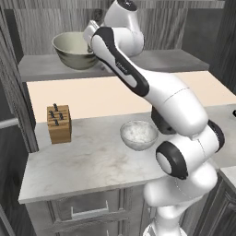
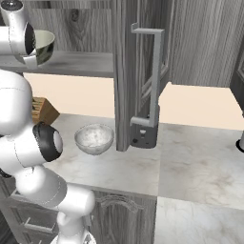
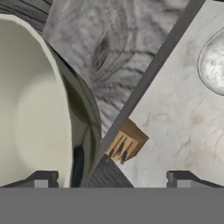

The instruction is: Open the cabinet. Pick the bowls from the counter and place them in the cabinet. Then close the cabinet.

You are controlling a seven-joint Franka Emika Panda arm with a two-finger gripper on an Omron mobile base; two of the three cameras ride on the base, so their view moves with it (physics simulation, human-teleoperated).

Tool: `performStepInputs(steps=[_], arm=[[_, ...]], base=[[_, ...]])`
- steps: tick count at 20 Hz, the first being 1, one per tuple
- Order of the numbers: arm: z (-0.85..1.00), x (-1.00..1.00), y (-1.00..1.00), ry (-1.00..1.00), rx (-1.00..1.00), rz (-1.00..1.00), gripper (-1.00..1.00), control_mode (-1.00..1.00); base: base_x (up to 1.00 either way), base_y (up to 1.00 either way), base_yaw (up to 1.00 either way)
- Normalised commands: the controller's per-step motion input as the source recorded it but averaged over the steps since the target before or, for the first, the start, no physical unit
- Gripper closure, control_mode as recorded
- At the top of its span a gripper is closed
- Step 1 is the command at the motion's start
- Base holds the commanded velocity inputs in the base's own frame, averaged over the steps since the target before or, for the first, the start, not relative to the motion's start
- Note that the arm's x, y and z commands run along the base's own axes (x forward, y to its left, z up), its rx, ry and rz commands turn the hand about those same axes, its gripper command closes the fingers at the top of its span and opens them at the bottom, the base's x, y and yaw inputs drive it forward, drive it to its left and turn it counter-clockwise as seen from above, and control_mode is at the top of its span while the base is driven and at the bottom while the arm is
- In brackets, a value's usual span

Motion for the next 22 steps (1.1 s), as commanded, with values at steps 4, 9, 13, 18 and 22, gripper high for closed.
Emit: performStepInputs(steps=[4, 9, 13, 18, 22], arm=[[0.32, -0.14, 0.0, -0.08, 0.0, 0.0, -1.0, -1.0], [0.34, 0.0, 0.0, -0.18, 0.0, 0.0, -1.0, -1.0], [0.25, -0.12, -0.06, -0.21, 0.0, 0.0, -1.0, -1.0], [0.19, -0.9, -0.44, -0.02, 0.0, -0.03, -1.0, -1.0], [-0.01, -1.0, -0.49, 0.04, -0.02, -0.08, -1.0, -1.0]], base=[[0.0, 0.0, 0.0], [0.0, 0.0, 0.0], [0.0, 0.0, 0.0], [0.0, 0.0, 0.0], [0.0, 0.0, 0.0]])
